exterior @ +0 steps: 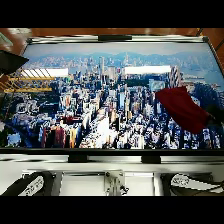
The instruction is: Fold the shirts.
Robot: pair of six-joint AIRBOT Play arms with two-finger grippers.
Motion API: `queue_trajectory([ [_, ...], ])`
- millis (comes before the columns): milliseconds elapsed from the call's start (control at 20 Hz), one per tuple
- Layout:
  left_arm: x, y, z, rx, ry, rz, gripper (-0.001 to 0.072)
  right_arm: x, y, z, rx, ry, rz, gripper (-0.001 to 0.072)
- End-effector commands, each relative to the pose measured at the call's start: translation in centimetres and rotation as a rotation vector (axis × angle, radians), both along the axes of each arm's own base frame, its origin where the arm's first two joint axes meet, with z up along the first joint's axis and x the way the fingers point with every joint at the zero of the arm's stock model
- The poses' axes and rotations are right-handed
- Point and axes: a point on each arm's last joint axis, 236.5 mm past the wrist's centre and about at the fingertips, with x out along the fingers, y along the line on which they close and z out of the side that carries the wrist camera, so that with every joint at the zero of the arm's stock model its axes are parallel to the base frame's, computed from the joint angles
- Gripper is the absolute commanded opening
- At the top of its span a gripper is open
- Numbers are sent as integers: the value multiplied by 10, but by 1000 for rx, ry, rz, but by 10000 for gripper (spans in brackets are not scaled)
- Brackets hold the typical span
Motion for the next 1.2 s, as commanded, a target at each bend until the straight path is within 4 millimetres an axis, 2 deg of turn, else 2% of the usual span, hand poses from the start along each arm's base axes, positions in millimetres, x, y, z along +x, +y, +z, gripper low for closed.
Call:
queue_trajectory([
  [0,0,0,0,1,2,-2,37,-69,8,-30,37,119,-144,53],
  [150,0,0,-1,1,2,-2,37,-109,39,-56,97,159,-238,53],
  [300,0,0,0,1,1,-1,37,-128,70,-71,149,172,-268,53],
  [400,0,0,-1,1,2,-2,37,-135,78,-72,156,184,-276,53],
  [550,0,0,0,1,1,-2,37,-138,74,-68,119,175,-286,55],
  [600,0,0,0,1,1,-2,37,-141,69,-68,94,185,-288,127],
  [650,0,0,0,1,1,-2,37,-148,64,-68,68,210,-281,383],
  [700,0,0,0,1,1,-1,37,-158,61,-66,55,241,-246,514],
  [800,0,0,0,2,1,-2,37,-188,43,-51,-10,367,-162,514],
  [850,0,0,-1,4,0,-3,37,-201,24,-37,-84,428,-144,514],
  [900,1,0,-2,3,2,-2,37,-202,5,-21,-146,445,-129,514],
  [950,2,1,-3,2,5,-2,37,-191,-9,-7,-186,406,-117,513],
  [1000,3,1,-5,1,10,-2,37,-172,-21,7,-214,328,-111,514],
  [1100,6,-1,-8,-1,16,-7,37,-105,-39,42,-257,46,-124,513],
  [1150,8,-5,-10,7,13,-22,37,-59,-42,67,-259,-151,-142,512],
])
